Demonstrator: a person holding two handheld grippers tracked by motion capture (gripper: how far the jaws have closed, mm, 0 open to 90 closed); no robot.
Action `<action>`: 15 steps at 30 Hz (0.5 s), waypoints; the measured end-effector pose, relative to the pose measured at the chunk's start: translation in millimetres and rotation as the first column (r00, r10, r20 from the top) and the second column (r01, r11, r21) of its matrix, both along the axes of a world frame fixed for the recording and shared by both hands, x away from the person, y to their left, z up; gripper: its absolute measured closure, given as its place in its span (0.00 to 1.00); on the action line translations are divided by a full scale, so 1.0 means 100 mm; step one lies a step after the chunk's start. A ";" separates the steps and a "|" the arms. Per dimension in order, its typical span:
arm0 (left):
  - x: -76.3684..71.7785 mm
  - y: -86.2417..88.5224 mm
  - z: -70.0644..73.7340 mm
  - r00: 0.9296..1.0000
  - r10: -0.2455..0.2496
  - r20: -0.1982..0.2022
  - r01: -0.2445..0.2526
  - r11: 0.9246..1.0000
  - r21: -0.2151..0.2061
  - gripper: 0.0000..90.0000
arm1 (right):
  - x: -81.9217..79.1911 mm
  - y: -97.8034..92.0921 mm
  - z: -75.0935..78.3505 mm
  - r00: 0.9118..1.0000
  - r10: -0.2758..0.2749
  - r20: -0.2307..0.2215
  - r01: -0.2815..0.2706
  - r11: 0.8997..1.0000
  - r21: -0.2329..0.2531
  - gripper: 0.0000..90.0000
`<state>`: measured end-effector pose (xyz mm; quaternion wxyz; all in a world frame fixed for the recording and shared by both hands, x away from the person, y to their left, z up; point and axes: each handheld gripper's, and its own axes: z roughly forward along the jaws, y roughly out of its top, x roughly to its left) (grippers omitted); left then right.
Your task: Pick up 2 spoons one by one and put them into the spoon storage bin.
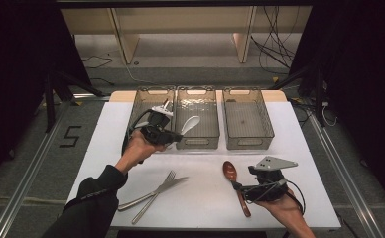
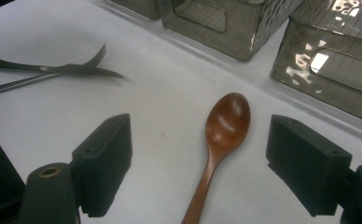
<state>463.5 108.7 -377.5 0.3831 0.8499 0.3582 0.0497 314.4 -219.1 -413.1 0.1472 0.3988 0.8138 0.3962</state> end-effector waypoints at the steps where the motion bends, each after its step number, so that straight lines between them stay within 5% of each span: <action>1: 0.02 -0.01 0.01 1.000 0.007 0.003 -0.007 1.000 -0.007 0.94 | 0.00 0.00 0.00 1.000 -0.001 0.000 0.001 1.000 0.001 0.26; 15: 0.26 -0.11 0.11 0.999 0.042 0.014 -0.042 0.999 -0.024 0.94 | 0.00 0.00 0.00 1.000 0.002 0.000 -0.002 1.000 0.002 0.26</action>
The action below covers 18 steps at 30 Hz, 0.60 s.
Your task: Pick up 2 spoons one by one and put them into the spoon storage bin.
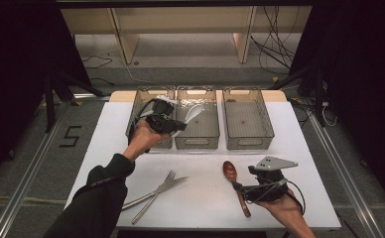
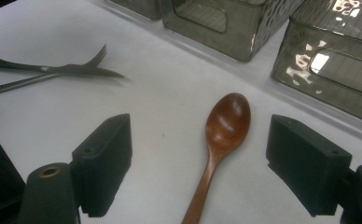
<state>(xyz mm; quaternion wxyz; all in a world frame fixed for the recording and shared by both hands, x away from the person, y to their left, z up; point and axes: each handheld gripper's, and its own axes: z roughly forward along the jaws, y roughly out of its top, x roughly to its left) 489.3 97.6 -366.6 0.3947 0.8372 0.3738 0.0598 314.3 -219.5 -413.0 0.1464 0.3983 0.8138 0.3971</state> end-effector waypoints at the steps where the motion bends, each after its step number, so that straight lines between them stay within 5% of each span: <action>1: 0.01 -0.01 0.00 1.000 0.001 0.003 -0.001 1.000 -0.001 0.94 | 0.00 0.00 0.00 1.000 0.000 0.001 0.000 1.000 0.000 0.26; 18: 0.29 -0.05 -0.01 0.997 0.073 0.002 -0.073 0.997 -0.016 0.94 | 0.00 0.00 0.00 1.000 0.003 -0.001 -0.003 1.000 0.002 0.26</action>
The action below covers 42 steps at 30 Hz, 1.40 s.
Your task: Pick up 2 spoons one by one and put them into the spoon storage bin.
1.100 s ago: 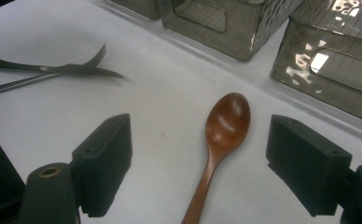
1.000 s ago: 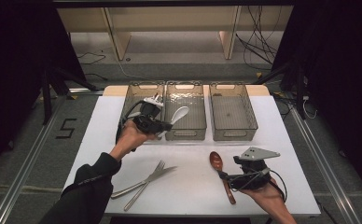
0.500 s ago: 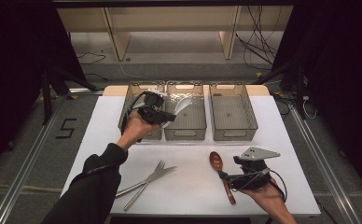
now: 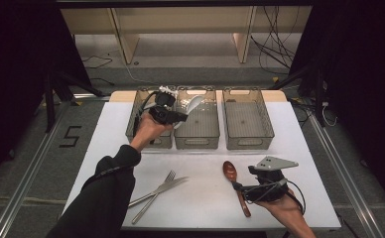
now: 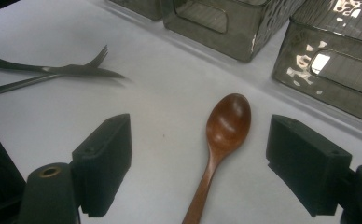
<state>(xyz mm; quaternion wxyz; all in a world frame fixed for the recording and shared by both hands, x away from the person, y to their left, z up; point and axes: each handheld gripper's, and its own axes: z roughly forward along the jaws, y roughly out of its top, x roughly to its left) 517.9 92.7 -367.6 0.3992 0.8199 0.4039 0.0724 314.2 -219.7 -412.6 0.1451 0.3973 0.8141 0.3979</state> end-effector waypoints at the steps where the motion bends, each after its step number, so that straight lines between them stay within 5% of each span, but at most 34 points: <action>1: 0.02 0.00 -0.01 1.000 0.001 -0.001 -0.001 1.000 0.003 0.94 | 0.00 0.00 0.00 1.000 0.002 0.002 -0.002 1.000 -0.001 0.26; 14: 0.13 -0.08 -0.14 0.999 0.035 -0.040 -0.035 0.999 -0.008 0.94 | 0.00 -0.01 0.00 1.000 0.003 0.003 -0.003 1.000 0.002 0.26; 35: 0.20 -0.14 -0.34 0.994 0.056 -0.093 -0.053 0.998 0.035 0.92 | -0.01 0.00 0.00 1.000 0.007 0.002 -0.007 1.000 0.003 0.26; 42: 0.18 -0.12 -0.28 0.994 0.049 -0.100 -0.049 0.999 0.006 0.74 | -0.01 0.00 0.00 1.000 0.008 0.002 -0.008 1.000 0.003 0.26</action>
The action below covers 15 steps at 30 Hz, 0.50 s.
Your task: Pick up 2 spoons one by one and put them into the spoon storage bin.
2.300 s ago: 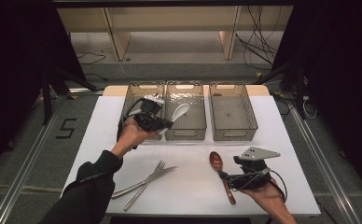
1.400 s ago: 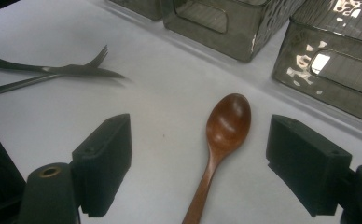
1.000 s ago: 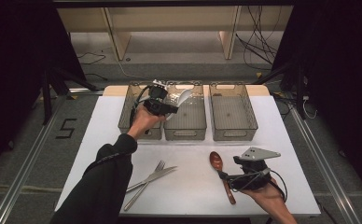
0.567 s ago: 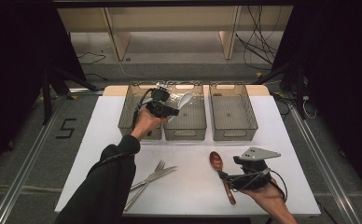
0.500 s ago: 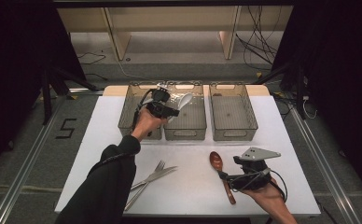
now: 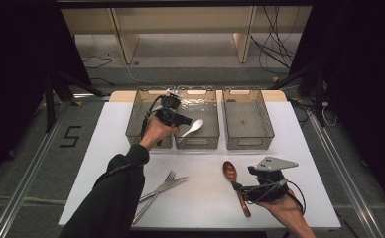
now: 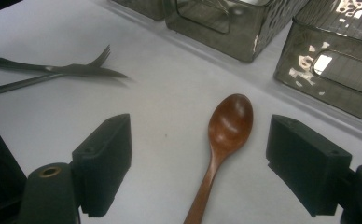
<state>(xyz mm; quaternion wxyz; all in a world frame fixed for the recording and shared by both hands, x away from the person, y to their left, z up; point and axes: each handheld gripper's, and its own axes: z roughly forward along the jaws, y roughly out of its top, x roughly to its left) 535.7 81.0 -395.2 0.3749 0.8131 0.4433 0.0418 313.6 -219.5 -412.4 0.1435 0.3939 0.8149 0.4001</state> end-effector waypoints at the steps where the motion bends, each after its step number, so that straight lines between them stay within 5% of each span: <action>1: -0.01 0.00 0.02 1.000 -0.003 -0.001 0.003 1.000 -0.003 0.71 | 0.00 0.00 0.00 1.000 0.000 0.000 0.000 1.000 0.000 0.26; 15: -0.35 0.21 0.22 0.998 -0.059 0.003 0.059 0.997 -0.049 0.38 | 0.00 0.01 -0.01 1.000 -0.005 -0.007 0.005 1.000 -0.010 0.26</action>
